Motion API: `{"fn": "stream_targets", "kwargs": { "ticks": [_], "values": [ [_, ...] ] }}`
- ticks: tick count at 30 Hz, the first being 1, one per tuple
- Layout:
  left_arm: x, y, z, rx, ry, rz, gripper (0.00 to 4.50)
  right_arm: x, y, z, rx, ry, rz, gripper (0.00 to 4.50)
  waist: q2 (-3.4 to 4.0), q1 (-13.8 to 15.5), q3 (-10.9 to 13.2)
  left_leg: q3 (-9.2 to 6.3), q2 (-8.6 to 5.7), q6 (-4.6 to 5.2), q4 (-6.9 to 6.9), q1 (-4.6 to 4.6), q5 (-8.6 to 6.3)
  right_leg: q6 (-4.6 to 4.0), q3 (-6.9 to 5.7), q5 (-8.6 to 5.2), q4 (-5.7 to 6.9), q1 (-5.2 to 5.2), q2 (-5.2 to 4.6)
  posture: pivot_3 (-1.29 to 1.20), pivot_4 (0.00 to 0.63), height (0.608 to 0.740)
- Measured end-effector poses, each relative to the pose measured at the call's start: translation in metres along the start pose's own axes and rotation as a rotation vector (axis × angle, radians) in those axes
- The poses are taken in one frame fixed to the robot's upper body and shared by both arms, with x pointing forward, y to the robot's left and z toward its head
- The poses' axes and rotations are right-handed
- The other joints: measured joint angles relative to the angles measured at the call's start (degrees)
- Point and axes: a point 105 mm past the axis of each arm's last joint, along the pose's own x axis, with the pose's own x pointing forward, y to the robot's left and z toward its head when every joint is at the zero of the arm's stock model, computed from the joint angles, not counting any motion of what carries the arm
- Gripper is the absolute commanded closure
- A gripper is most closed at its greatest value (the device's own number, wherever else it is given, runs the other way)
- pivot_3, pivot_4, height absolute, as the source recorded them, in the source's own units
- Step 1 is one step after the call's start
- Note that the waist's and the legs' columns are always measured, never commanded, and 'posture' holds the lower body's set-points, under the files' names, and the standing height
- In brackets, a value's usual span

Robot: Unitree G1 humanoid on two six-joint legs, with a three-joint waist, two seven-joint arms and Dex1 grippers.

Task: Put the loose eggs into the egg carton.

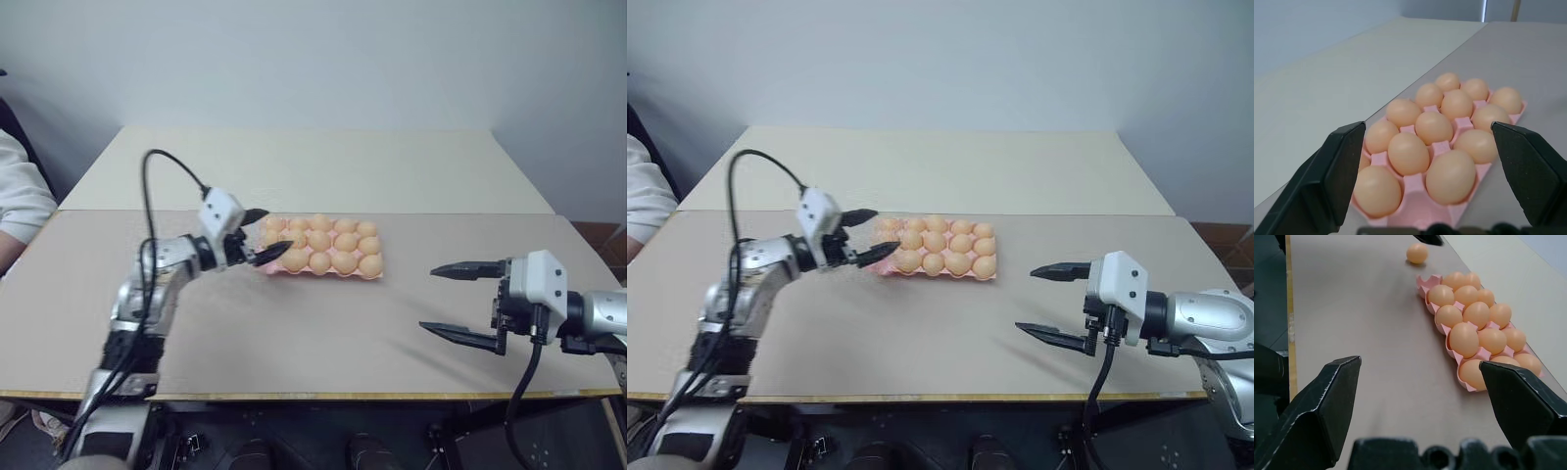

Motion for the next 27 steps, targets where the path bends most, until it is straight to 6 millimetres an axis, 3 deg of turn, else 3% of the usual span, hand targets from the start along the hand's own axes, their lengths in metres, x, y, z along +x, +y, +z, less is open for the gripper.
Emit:
{"fn": "stream_targets", "kwargs": {
  "ticks": [9, 13, 16, 27],
  "values": [
    [-0.120, -0.006, -0.015, -0.072, 0.162, 0.082, 0.03, 0.001, -0.018, -0.002, 0.003, -0.002, -0.029, 0.00, 0.00, 0.21, 0.00, 0.08, 0.06, 0.00, -0.04, 0.07, 0.00, -0.02, -0.02, -0.02, -0.03, -0.01, -0.02, 0.00, 0.150, 0.740],
    [-0.155, -0.007, -0.022, -0.154, 0.191, 0.178, 0.03, -0.001, -0.023, -0.007, 0.019, 0.008, -0.035, 0.00, 0.00, 0.68, 0.01, 0.08, 0.06, 0.00, -0.07, 0.04, 0.00, -0.04, -0.06, -0.03, -0.04, -0.02, -0.03, 0.00, 0.150, 0.740],
    [-0.165, -0.018, -0.028, -0.176, 0.223, 0.204, 0.03, -0.001, -0.023, -0.008, 0.011, 0.013, -0.029, 0.00, 0.00, 0.56, 0.01, 0.11, 0.06, -0.01, -0.05, 0.06, 0.00, -0.04, -0.03, -0.03, -0.06, 0.01, -0.04, 0.00, 0.150, 0.740],
    [-0.156, -0.024, -0.020, -0.159, 0.188, 0.195, 0.03, 0.000, -0.026, -0.006, 0.003, 0.011, -0.009, 0.00, 0.00, 0.33, 0.00, 0.12, 0.06, -0.01, -0.09, 0.09, 0.00, -0.06, -0.01, -0.02, -0.06, -0.01, -0.03, 0.00, 0.150, 0.740]
  ]
}}
